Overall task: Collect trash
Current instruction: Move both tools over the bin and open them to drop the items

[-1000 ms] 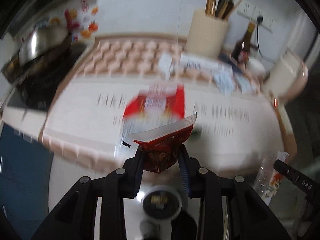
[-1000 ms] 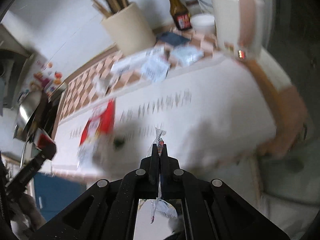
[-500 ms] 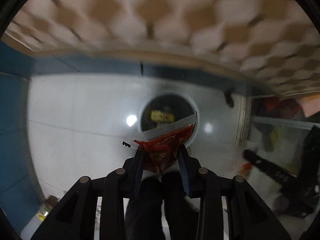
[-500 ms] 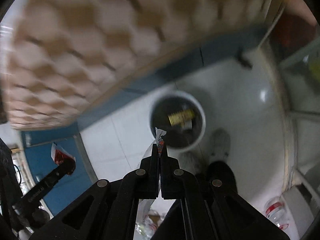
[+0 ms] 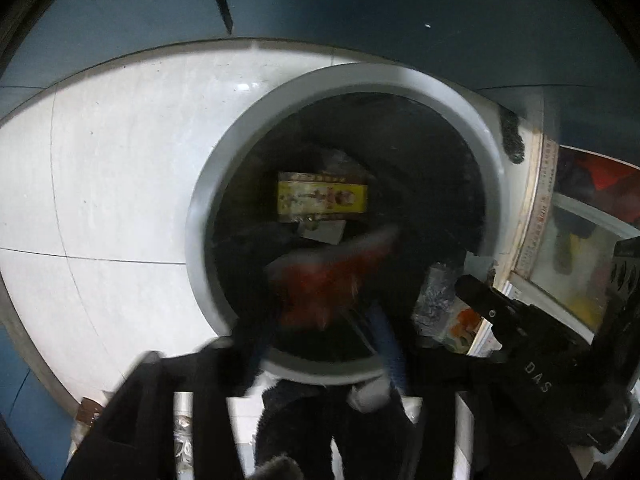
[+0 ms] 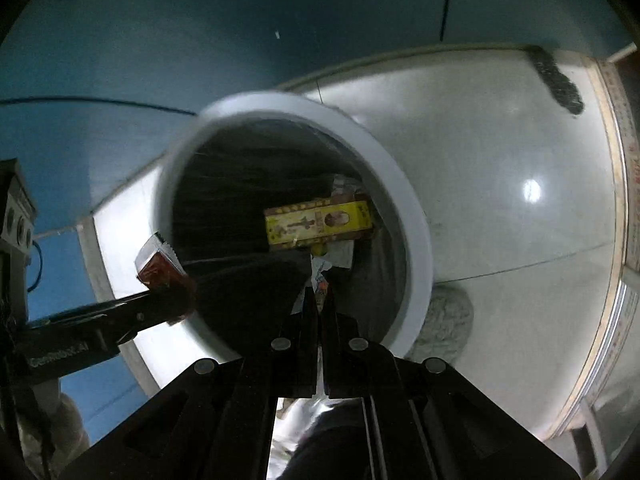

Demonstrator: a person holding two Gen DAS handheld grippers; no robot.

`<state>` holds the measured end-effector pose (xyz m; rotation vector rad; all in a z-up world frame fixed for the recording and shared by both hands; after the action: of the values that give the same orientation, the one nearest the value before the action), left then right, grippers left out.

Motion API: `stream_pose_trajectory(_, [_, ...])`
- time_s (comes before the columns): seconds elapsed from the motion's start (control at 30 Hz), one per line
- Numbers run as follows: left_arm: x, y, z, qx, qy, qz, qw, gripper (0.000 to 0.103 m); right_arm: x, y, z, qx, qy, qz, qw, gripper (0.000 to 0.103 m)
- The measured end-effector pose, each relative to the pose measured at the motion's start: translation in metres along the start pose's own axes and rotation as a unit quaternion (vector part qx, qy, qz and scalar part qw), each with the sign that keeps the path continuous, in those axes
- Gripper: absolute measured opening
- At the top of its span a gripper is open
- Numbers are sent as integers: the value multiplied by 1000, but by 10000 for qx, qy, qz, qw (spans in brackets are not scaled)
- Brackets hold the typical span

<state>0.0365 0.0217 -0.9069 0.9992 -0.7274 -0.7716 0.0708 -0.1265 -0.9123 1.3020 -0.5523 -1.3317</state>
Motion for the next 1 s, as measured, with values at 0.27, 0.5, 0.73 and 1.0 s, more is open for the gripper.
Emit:
stream_pose_trajectory(0.27, [-27, 41, 25, 560, 109, -710, 9958, 101, -2, 12, 2, 223, 219, 397, 9987, 73])
stream_pose_trajectory(0.5, [-27, 81, 58, 913, 56, -1325, 9870, 101, -15, 55, 21, 422, 577, 1137, 9909, 102])
stream_pose_trajectory(0.73, [-14, 135, 91, 1167, 98, -1440, 9826, 101, -29, 117, 53, 467, 682, 1251, 9887, 102])
stream_pose_trajectory(1.0, [11, 216, 134, 1430, 128, -1273, 9814, 101, -61, 226, 86, 742, 734, 1249, 9867, 102])
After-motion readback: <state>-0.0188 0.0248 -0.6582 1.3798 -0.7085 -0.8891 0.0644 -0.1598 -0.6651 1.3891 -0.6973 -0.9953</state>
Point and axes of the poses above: each gripper's, at about its wrist camera, not at the fingertips, and y roughly against the way its jaws point, x to its right, z to its underside, the point moved 6 cm from there along -y, roughly the way its jaws point
